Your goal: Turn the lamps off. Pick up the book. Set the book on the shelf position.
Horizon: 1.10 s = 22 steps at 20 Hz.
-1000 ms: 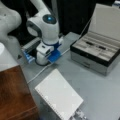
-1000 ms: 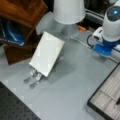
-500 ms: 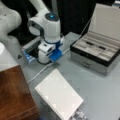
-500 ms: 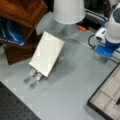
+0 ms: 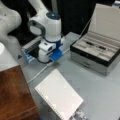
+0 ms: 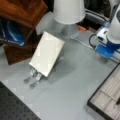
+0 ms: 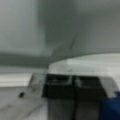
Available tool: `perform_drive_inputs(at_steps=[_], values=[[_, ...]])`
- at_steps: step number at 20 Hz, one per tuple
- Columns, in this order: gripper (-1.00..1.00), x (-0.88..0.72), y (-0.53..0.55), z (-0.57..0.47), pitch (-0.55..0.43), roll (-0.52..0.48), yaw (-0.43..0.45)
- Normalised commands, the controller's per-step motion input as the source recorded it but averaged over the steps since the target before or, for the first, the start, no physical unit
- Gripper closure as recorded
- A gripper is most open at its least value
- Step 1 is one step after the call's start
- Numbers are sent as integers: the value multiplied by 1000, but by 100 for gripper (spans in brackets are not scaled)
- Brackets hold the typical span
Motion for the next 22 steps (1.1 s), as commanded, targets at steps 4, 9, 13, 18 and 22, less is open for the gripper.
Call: perform_drive_inputs(at_steps=[4, 9, 13, 18, 22], values=[[100, -1000, -406, -59, -398, 94, 51], [100, -885, -295, 189, -381, 192, 48], [100, -693, -203, 77, -354, 257, 20], [100, -524, -194, -38, -281, 268, -2], [100, -374, -167, 57, -241, 286, -19]])
